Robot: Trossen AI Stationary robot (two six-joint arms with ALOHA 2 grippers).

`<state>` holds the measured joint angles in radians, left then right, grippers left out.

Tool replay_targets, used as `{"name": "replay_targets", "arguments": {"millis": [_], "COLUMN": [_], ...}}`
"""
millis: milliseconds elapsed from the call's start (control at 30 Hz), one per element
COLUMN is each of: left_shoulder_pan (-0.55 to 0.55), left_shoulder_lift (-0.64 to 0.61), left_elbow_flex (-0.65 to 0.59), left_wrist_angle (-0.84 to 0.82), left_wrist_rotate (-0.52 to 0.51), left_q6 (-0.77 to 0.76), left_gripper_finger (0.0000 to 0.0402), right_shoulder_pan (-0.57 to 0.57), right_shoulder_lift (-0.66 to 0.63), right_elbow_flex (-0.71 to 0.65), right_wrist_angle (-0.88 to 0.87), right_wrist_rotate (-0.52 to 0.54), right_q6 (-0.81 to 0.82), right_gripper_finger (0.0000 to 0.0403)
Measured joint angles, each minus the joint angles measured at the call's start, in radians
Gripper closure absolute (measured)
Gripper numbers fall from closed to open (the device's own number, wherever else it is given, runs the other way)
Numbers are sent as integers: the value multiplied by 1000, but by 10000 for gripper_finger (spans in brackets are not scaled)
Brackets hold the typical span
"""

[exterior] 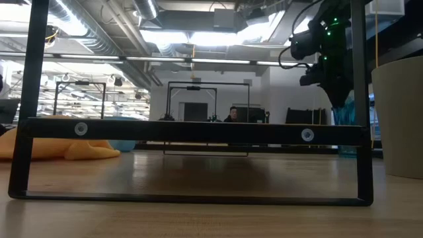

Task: Stack small to large cups/mugs on shelf
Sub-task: Put the blue cup on the shelf

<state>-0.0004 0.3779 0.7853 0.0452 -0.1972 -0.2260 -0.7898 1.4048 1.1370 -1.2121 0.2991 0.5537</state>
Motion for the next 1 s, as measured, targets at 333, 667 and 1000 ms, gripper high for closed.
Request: {"name": "replay_targets", "arguments": {"millis": [333, 667, 1000], "left_shoulder_pan": [0, 0, 0], "left_shoulder_lift": [0, 0, 0], "left_elbow_flex": [0, 0, 0], "left_wrist_angle": [0, 0, 0], "left_wrist_rotate": [0, 0, 0], "left_q6": [0, 0, 0], "left_gripper_finger": [379, 379, 379], "right_shoulder_pan": [1, 9, 112], "right_shoulder_lift": [0, 0, 1], "right_elbow_flex": [1, 1, 86], "right_wrist_angle": [0, 0, 3], "right_wrist_rotate": [5, -1, -54], "right_q6": [-13, -17, -33], "right_gripper_finger": [368, 389, 390]}}
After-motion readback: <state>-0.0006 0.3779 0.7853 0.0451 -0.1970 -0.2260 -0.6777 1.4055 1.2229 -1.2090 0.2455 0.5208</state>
